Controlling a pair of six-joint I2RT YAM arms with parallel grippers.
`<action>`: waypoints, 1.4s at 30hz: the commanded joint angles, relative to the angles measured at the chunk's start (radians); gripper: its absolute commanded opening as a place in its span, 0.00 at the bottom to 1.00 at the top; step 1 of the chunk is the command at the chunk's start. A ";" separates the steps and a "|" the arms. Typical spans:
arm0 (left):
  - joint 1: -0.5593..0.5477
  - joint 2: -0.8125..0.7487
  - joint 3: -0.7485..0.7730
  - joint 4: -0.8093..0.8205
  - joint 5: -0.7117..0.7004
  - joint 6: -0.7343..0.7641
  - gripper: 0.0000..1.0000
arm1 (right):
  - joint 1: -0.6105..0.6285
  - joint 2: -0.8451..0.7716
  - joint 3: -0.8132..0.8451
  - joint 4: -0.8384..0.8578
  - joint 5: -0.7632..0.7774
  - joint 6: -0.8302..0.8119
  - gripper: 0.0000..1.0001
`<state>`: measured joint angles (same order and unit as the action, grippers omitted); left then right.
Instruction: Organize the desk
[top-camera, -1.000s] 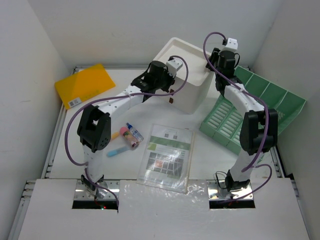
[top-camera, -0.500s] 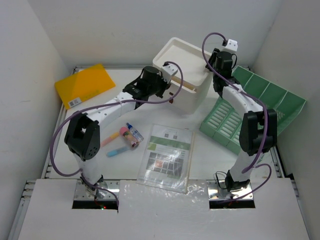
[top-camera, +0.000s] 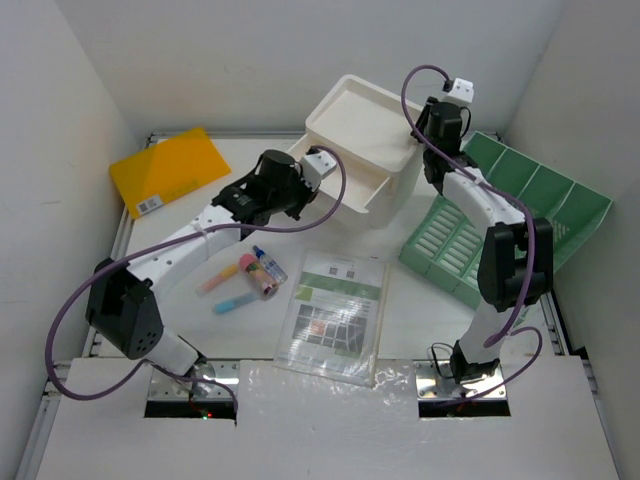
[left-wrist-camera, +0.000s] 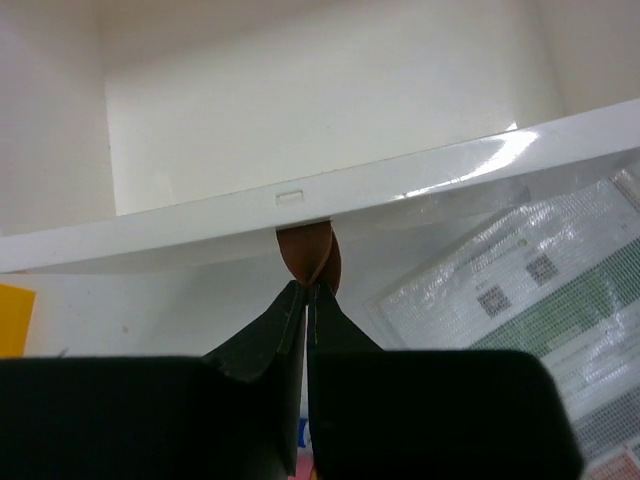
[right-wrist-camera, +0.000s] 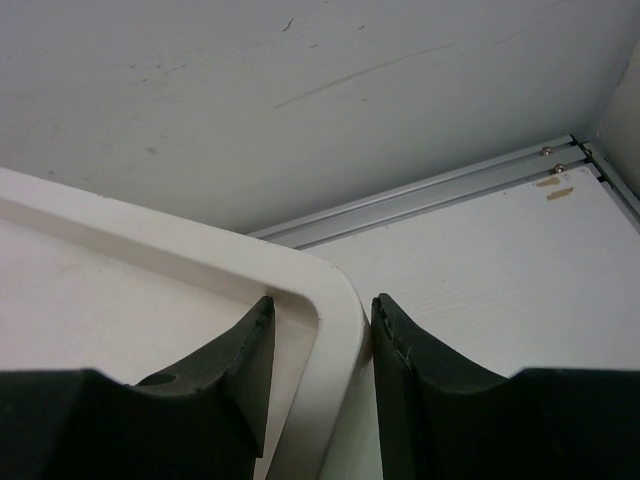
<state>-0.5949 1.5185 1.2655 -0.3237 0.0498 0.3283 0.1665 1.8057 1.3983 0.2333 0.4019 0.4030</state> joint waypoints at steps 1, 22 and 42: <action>-0.003 -0.060 0.021 -0.018 0.033 0.041 0.03 | 0.022 0.044 0.008 -0.135 -0.052 -0.019 0.00; 0.880 -0.302 0.084 -0.373 0.290 0.136 1.00 | 0.265 -0.315 0.125 -0.420 -0.244 -0.410 0.73; 1.251 -0.305 -0.233 -0.252 0.397 0.176 1.00 | 0.927 0.299 0.323 -0.644 -0.382 -0.319 0.59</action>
<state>0.6498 1.2522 1.0355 -0.6426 0.4343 0.4892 1.0992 2.0869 1.6329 -0.4149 0.0322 0.0135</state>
